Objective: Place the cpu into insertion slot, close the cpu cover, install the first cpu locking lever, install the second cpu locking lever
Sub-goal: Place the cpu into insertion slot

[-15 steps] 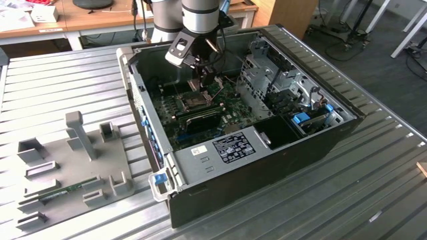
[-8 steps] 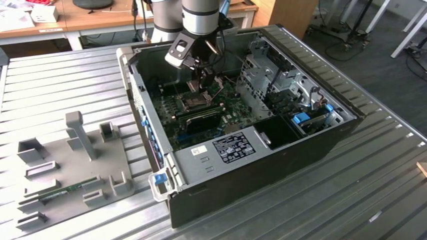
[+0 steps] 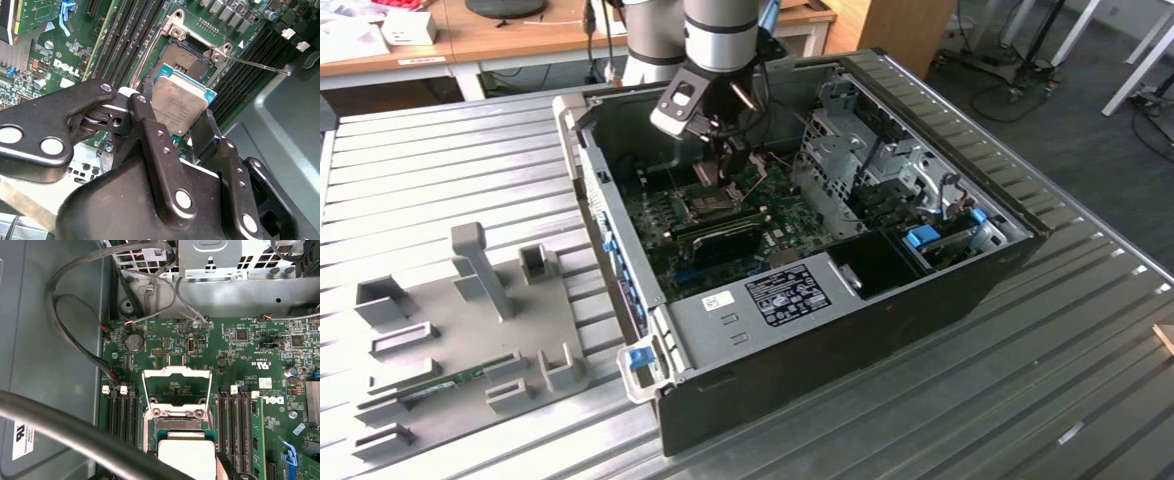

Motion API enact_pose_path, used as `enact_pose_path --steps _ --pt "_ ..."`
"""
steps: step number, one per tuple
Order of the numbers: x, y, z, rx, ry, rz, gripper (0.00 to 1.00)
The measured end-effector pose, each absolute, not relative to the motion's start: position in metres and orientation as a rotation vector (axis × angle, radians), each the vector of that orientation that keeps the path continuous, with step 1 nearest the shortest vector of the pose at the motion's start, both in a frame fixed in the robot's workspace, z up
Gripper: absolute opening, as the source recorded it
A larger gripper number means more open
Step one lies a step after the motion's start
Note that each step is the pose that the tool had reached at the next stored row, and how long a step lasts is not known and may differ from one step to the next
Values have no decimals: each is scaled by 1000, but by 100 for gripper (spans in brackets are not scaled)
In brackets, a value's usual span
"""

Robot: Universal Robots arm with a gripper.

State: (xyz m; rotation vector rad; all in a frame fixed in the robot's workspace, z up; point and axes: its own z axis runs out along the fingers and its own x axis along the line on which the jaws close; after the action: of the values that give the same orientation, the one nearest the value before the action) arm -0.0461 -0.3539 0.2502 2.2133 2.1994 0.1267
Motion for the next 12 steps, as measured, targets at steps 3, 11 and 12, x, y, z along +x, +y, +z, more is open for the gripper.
enact_pose_path --steps 3,11,12 --pt "-46 -354 246 2206 2207 127 54" --pt "-46 -354 236 2187 2225 114 54" --pt "-46 -354 235 2186 2226 109 54"
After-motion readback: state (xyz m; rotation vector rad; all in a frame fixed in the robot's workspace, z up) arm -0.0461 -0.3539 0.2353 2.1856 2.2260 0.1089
